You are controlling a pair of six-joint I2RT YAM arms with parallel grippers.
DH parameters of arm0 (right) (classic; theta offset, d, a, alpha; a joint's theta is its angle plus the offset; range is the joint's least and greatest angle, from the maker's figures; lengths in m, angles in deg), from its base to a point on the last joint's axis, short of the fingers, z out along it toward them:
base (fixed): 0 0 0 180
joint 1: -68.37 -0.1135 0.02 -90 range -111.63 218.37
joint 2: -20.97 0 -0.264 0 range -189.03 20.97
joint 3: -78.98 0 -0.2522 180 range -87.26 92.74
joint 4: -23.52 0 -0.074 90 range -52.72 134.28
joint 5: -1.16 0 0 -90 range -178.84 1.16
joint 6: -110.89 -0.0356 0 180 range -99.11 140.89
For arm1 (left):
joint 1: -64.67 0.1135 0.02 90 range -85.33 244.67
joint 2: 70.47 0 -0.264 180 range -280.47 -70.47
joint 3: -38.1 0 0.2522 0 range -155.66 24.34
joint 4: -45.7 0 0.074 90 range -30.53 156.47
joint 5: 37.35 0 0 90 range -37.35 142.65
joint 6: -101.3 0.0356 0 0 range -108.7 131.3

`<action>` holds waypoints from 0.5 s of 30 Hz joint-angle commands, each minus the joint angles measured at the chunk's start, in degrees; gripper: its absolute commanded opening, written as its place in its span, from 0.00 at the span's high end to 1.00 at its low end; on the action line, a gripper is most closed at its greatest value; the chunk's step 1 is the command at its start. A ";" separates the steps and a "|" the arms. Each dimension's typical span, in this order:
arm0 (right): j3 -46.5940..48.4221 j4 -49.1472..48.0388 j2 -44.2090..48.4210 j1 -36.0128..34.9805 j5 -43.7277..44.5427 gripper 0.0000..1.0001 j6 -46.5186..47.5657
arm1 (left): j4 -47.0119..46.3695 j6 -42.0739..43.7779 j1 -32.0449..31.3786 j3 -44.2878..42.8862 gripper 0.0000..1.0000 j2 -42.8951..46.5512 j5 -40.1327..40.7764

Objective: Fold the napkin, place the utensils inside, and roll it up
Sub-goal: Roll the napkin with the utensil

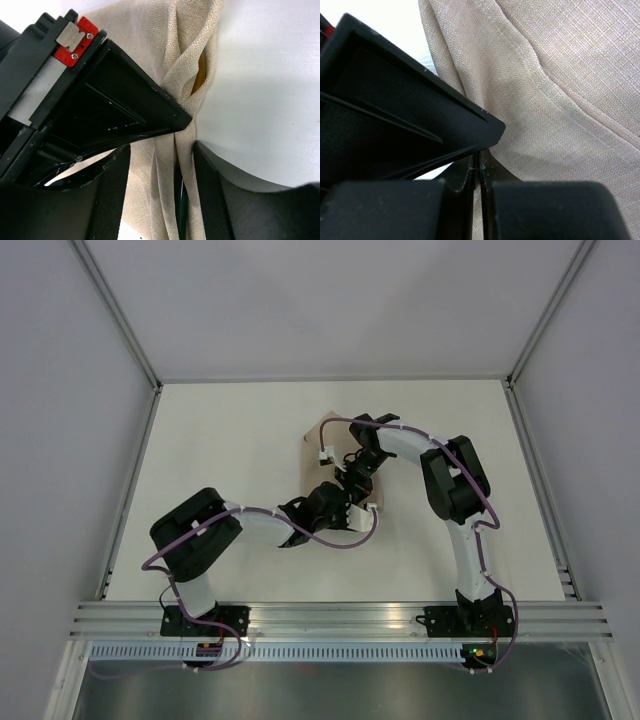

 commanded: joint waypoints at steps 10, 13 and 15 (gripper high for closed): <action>-0.85 2.15 -5.04 0.41 4.12 0.94 3.43 | 10.51 3.26 -0.45 -1.94 0.59 -3.36 -2.38; -0.93 2.24 -5.04 0.50 3.94 0.94 3.60 | 11.13 3.17 -0.89 -2.12 0.62 -3.71 -1.94; -0.84 2.32 -5.04 0.59 3.86 0.94 3.61 | 11.83 2.73 -1.06 -2.47 0.67 -3.89 -1.85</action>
